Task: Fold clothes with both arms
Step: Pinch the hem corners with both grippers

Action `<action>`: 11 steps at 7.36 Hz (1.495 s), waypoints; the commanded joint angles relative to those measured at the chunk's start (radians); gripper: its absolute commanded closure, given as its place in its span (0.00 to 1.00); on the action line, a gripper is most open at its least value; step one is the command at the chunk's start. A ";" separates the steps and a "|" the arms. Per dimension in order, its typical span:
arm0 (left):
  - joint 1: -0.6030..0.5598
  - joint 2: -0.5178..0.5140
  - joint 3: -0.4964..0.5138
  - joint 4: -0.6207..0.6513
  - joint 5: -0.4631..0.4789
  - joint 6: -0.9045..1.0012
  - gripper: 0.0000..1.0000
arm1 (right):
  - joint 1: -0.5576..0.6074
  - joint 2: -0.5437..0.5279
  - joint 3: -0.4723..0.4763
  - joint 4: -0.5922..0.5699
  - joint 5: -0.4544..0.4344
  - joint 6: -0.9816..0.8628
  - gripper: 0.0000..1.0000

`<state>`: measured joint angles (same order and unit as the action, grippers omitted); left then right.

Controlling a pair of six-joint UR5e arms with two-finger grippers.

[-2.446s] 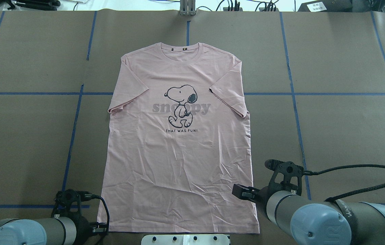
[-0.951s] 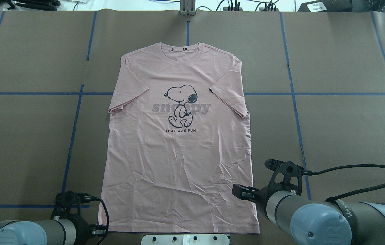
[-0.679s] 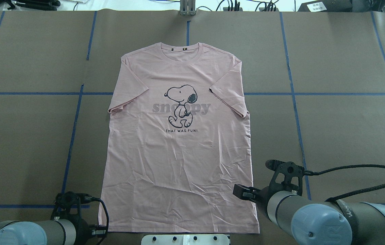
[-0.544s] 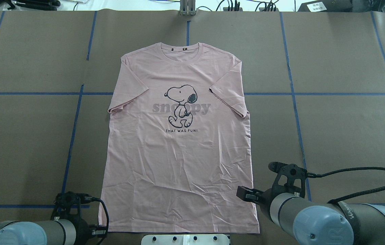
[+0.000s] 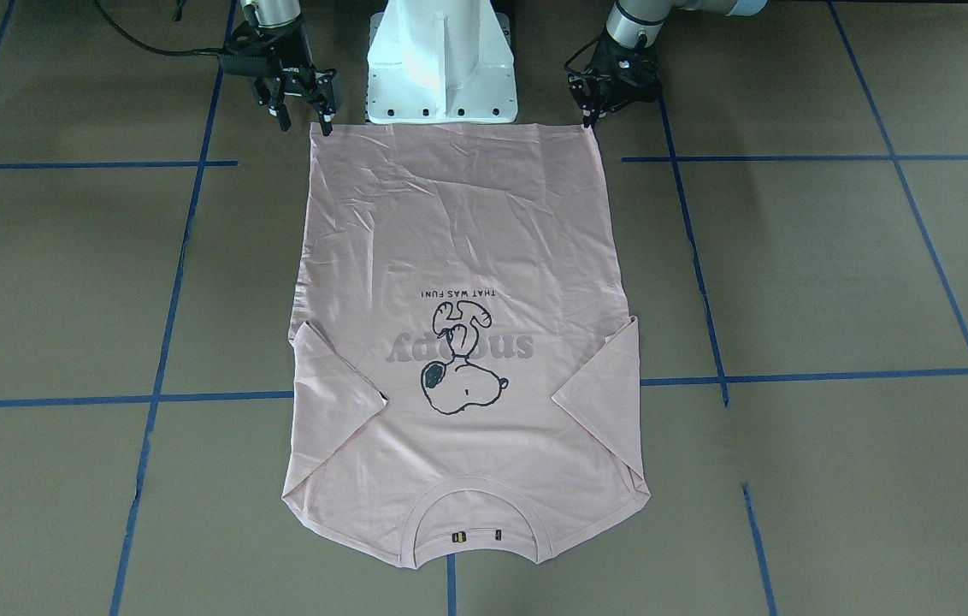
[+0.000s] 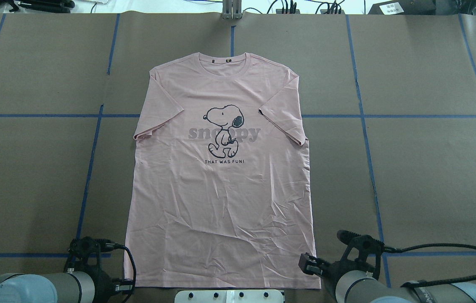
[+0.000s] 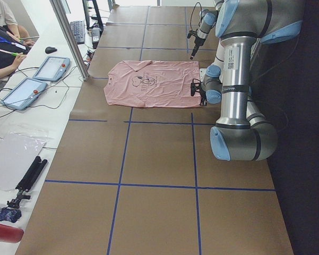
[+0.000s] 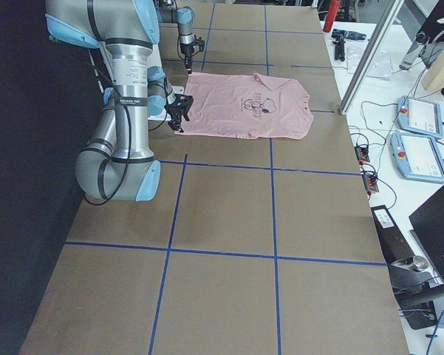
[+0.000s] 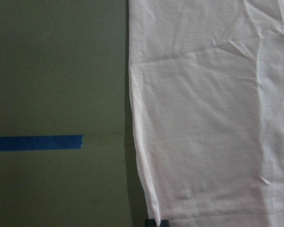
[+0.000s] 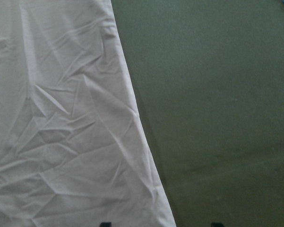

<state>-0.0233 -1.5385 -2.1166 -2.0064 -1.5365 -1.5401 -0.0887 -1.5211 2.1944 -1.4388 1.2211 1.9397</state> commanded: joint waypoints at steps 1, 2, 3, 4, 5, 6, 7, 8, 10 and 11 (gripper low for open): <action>0.000 -0.002 -0.006 0.000 0.001 0.000 1.00 | -0.055 0.004 -0.021 -0.005 -0.026 0.036 0.33; 0.000 -0.002 -0.006 -0.002 0.001 -0.002 1.00 | -0.065 0.006 -0.037 -0.005 -0.040 0.036 0.33; 0.000 -0.002 -0.006 0.000 0.001 -0.002 1.00 | -0.066 0.010 -0.044 -0.005 -0.040 0.036 0.35; 0.000 -0.002 -0.008 -0.002 0.001 -0.002 1.00 | -0.066 0.010 -0.045 -0.005 -0.044 0.036 0.41; 0.000 -0.002 -0.013 -0.002 0.003 -0.002 1.00 | -0.068 0.012 -0.051 -0.005 -0.048 0.036 0.41; 0.000 0.000 -0.013 -0.002 0.009 -0.002 1.00 | -0.071 0.016 -0.057 -0.005 -0.049 0.036 0.41; 0.000 0.000 -0.013 -0.002 0.009 -0.002 1.00 | -0.069 0.031 -0.076 -0.005 -0.049 0.036 0.41; 0.000 0.000 -0.014 -0.002 0.009 -0.002 1.00 | -0.069 0.035 -0.079 -0.005 -0.049 0.036 0.41; 0.000 -0.002 -0.014 -0.002 0.009 -0.002 1.00 | -0.069 0.035 -0.082 -0.005 -0.049 0.036 0.41; 0.000 -0.002 -0.016 -0.002 0.009 -0.002 1.00 | -0.068 0.039 -0.081 -0.005 -0.049 0.038 0.56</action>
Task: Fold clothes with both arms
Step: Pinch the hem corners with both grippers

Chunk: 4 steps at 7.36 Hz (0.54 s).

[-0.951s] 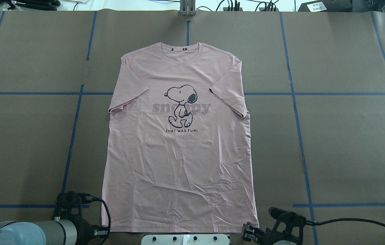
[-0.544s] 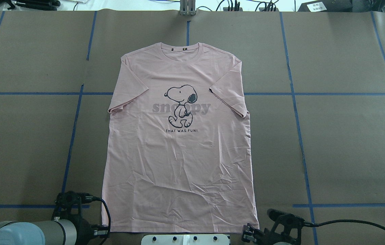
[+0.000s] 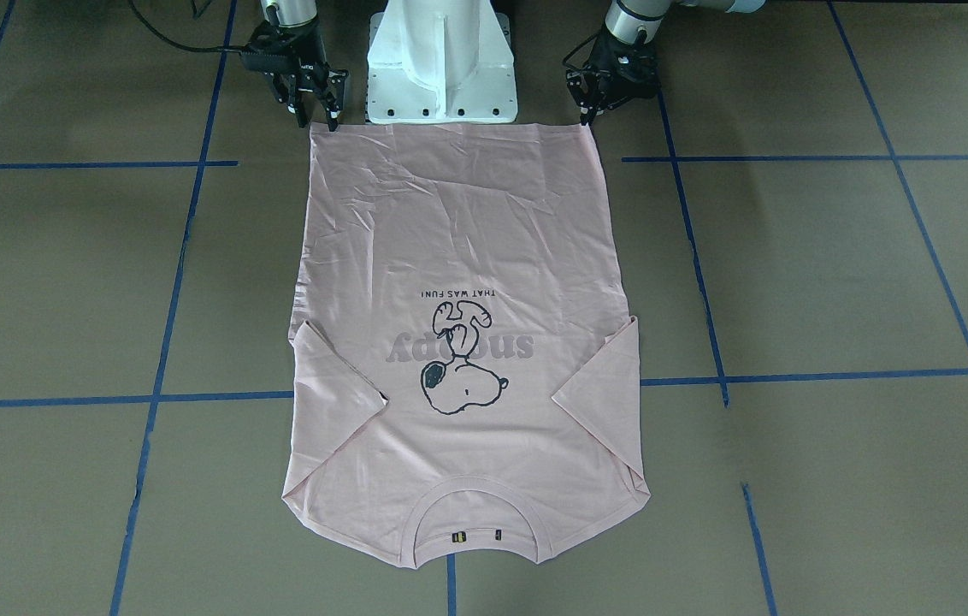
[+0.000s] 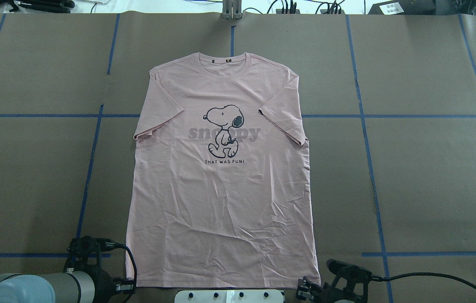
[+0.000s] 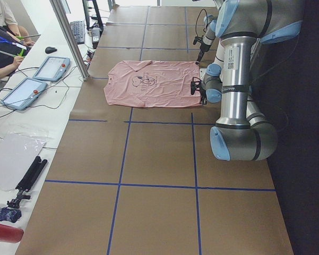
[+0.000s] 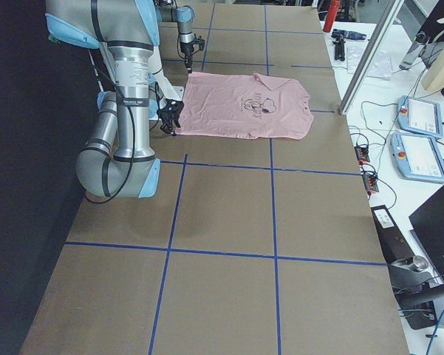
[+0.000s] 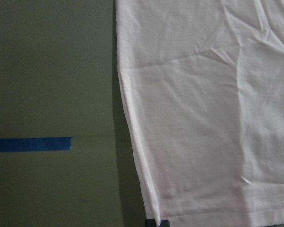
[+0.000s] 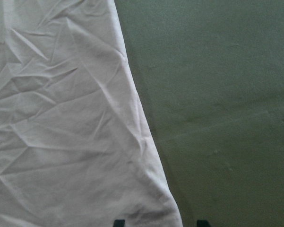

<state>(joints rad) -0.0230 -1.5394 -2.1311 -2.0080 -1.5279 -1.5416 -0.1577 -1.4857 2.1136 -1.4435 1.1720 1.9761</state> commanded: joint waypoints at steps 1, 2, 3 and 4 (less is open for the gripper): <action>0.000 0.001 -0.001 0.000 0.000 0.000 1.00 | 0.003 0.008 0.000 0.000 -0.009 0.024 0.89; 0.000 0.001 -0.003 0.000 0.000 0.000 1.00 | 0.004 0.008 0.003 0.000 -0.017 0.029 1.00; 0.000 0.001 -0.004 0.000 0.000 0.000 1.00 | 0.006 0.005 0.003 0.000 -0.023 0.029 1.00; 0.002 -0.001 -0.006 0.000 0.000 0.000 1.00 | 0.007 0.004 0.005 -0.002 -0.025 0.027 1.00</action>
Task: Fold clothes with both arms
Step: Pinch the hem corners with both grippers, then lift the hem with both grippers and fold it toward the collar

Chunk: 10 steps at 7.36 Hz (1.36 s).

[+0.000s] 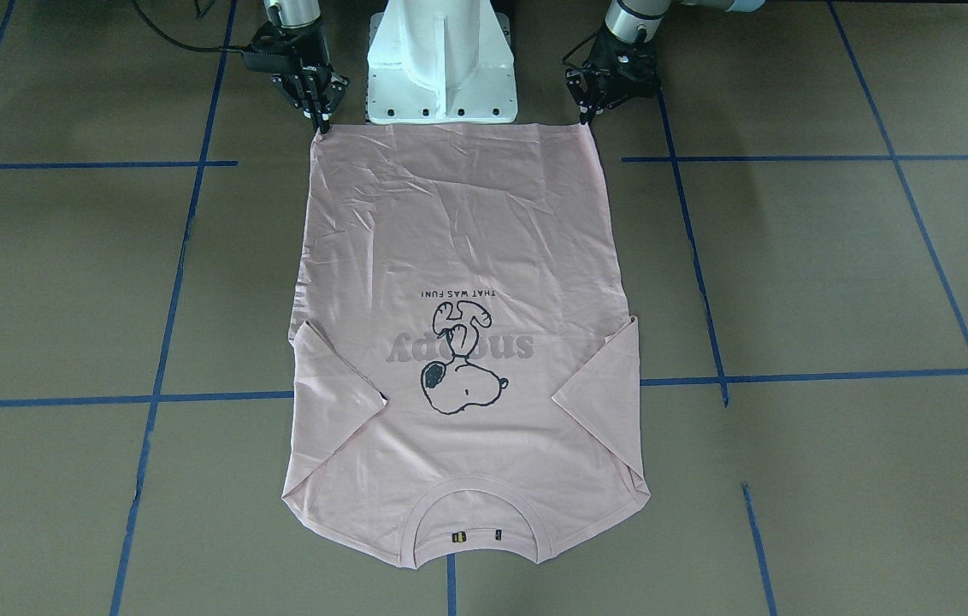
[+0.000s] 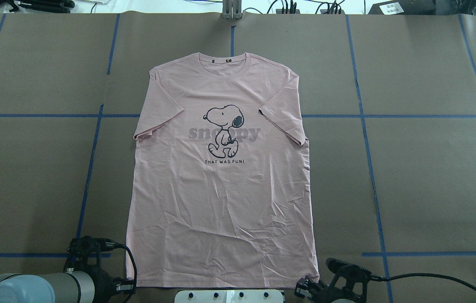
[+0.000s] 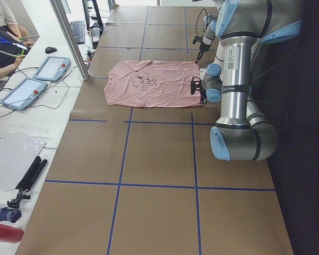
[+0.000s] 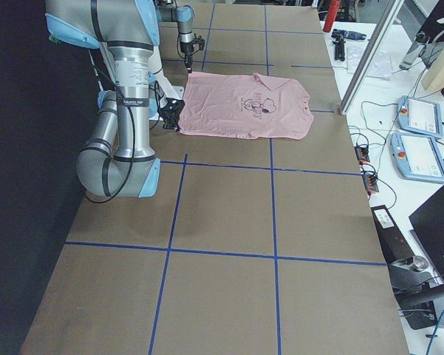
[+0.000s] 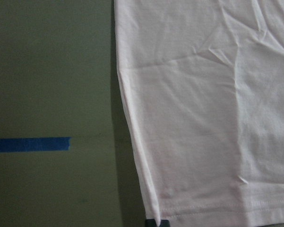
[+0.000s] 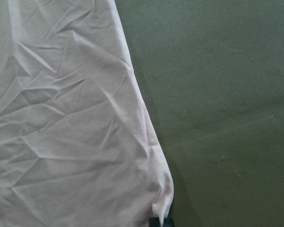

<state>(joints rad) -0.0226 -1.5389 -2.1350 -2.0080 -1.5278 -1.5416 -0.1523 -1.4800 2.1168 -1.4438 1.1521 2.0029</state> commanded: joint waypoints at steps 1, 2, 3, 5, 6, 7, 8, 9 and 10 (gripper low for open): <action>0.000 -0.001 -0.011 0.000 0.000 0.002 1.00 | 0.013 -0.003 0.009 -0.004 -0.003 -0.006 1.00; -0.011 0.005 -0.105 0.059 -0.020 0.012 1.00 | 0.040 -0.020 0.068 -0.018 0.006 -0.030 1.00; -0.014 -0.015 -0.272 0.303 -0.120 0.017 1.00 | 0.065 -0.020 0.207 -0.173 0.040 -0.121 1.00; -0.118 -0.215 -0.440 0.599 -0.263 0.073 1.00 | 0.157 0.021 0.486 -0.475 0.234 -0.179 1.00; -0.161 -0.316 -0.477 0.694 -0.322 0.080 1.00 | 0.171 0.134 0.590 -0.662 0.294 -0.179 1.00; -0.178 -0.360 -0.514 0.750 -0.328 0.080 1.00 | 0.196 0.279 0.595 -0.807 0.325 -0.182 1.00; -0.204 -0.362 -0.501 0.750 -0.328 0.092 1.00 | 0.229 0.353 0.585 -0.867 0.327 -0.247 1.00; -0.253 -0.366 -0.449 0.749 -0.324 0.179 1.00 | 0.264 0.362 0.547 -0.866 0.322 -0.304 1.00; -0.319 -0.398 -0.363 0.747 -0.321 0.268 1.00 | 0.371 0.409 0.435 -0.851 0.324 -0.403 1.00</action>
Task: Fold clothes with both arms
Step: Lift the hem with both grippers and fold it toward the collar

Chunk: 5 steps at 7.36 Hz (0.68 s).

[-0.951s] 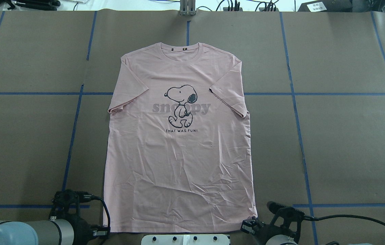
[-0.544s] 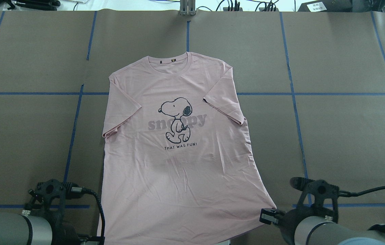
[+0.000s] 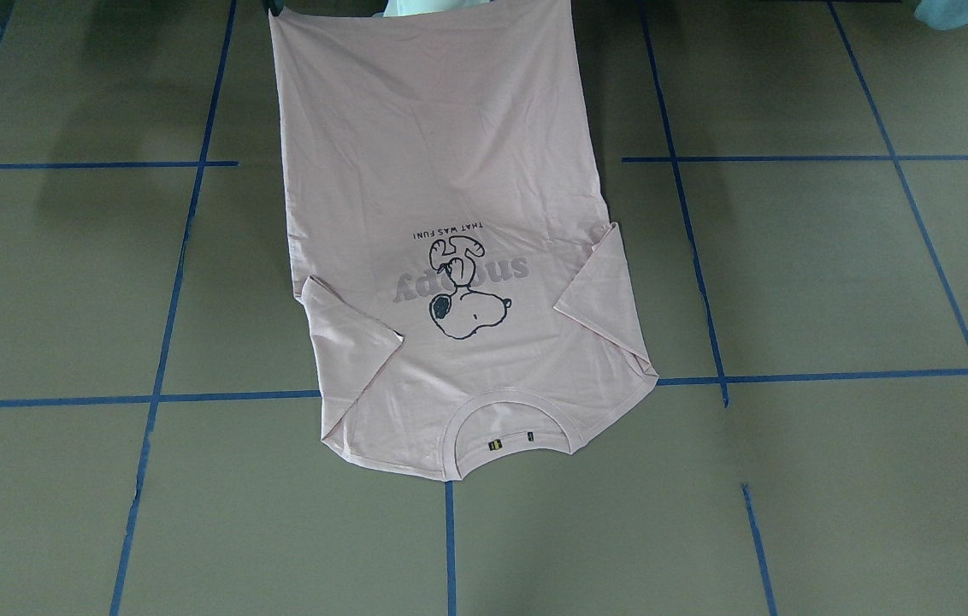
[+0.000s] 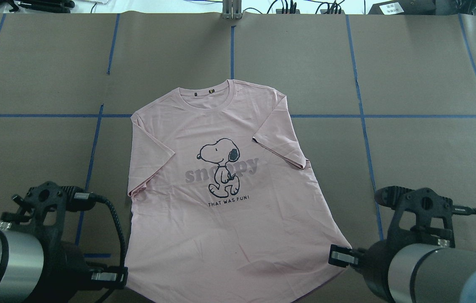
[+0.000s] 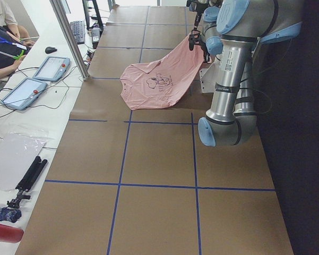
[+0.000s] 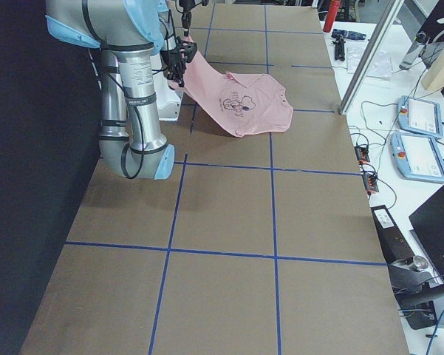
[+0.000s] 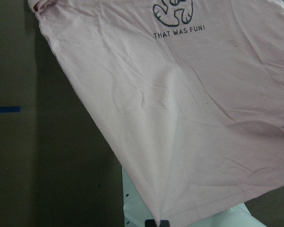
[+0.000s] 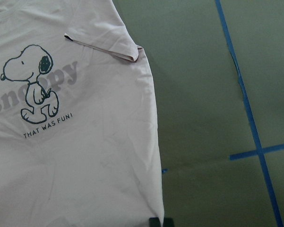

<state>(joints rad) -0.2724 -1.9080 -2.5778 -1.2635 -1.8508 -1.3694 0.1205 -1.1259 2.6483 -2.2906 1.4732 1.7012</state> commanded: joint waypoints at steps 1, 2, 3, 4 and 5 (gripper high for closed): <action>-0.159 -0.070 0.172 0.001 0.001 0.174 1.00 | 0.181 0.084 -0.201 0.058 0.004 -0.173 1.00; -0.236 -0.101 0.271 -0.007 -0.001 0.247 1.00 | 0.262 0.089 -0.337 0.189 0.006 -0.205 1.00; -0.308 -0.120 0.341 -0.022 -0.002 0.315 1.00 | 0.336 0.090 -0.481 0.352 0.015 -0.269 1.00; -0.371 -0.120 0.400 -0.061 -0.002 0.369 1.00 | 0.399 0.090 -0.599 0.476 0.036 -0.284 1.00; -0.416 -0.120 0.456 -0.097 -0.002 0.418 1.00 | 0.445 0.142 -0.711 0.553 0.036 -0.291 1.00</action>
<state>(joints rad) -0.6227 -2.0239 -2.1951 -1.3196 -1.8528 -1.0168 0.4976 -1.0237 2.0828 -1.8596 1.5013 1.4301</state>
